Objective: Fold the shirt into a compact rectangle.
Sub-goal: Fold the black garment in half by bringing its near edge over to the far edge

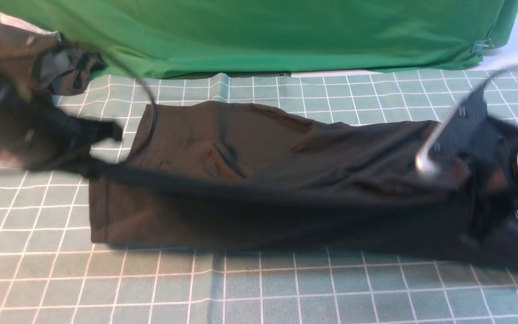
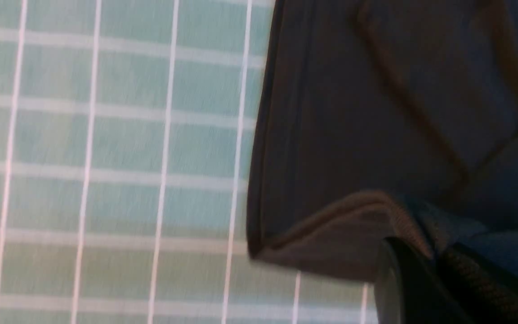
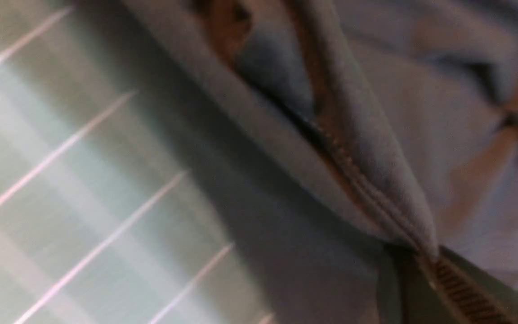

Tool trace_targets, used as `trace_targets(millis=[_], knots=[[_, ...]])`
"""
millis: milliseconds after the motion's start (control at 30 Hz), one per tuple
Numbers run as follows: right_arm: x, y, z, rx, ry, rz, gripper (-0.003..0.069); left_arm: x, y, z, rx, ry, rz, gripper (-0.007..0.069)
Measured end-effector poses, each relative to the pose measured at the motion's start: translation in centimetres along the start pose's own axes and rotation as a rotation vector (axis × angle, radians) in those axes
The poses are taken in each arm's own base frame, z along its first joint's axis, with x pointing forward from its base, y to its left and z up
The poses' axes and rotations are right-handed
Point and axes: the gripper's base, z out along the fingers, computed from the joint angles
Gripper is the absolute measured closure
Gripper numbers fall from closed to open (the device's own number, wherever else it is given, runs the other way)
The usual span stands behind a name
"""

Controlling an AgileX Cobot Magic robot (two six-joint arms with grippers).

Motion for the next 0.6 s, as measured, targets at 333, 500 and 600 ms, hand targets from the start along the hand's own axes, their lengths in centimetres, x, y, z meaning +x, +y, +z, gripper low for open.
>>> trace_targets(millis=[333,500,600], knots=[[-6.3,-6.8,6.6,0.008,0.005,-0.008,0.0636,-11.2,-0.5,5.9,-0.009,-0.046,-0.046,0.0610],[-8.3,-9.0,10.4,-0.009,0.033,0.001,0.0636,-14.1,-0.7,9.2,-0.026,-0.050,-0.039,0.0610],[-9.1,-9.8,12.1,-0.017,0.045,0.009,0.0636,-15.2,-0.7,11.0,-0.034,-0.041,-0.037,0.0610]])
